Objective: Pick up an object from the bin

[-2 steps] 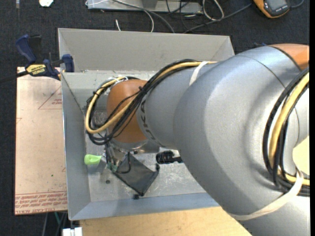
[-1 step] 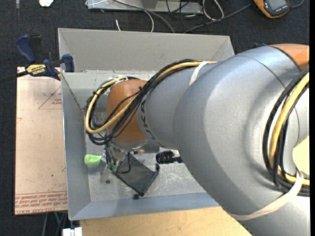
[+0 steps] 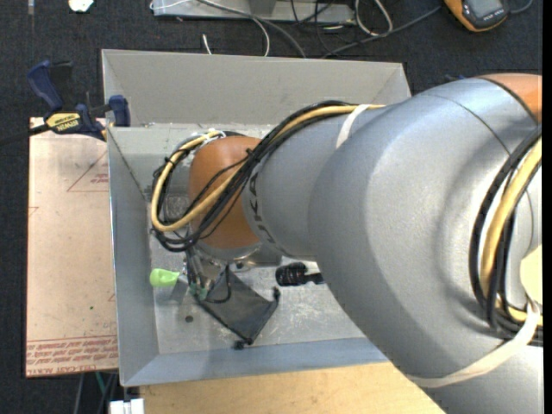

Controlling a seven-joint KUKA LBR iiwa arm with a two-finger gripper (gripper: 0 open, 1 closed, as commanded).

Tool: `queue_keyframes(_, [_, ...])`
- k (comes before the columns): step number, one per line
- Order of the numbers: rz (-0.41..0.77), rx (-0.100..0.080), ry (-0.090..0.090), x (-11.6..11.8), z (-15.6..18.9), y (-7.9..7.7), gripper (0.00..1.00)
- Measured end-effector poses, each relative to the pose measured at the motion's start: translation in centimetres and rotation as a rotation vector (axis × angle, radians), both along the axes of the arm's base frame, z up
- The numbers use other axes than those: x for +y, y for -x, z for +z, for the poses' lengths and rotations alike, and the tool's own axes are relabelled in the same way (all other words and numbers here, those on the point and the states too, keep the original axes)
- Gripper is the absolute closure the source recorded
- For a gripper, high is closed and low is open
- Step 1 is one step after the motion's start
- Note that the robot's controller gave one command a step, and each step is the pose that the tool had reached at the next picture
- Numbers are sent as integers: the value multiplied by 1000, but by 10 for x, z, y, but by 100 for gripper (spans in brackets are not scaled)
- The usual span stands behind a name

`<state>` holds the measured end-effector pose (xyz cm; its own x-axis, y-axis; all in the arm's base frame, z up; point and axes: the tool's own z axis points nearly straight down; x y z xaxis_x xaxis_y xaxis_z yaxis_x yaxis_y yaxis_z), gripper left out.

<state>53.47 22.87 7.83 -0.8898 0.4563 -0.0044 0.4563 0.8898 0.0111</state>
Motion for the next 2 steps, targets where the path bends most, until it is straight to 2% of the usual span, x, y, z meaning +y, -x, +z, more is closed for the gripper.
queue_keyframes(2, [3, 0, -1, 0, 37, 0, 100])
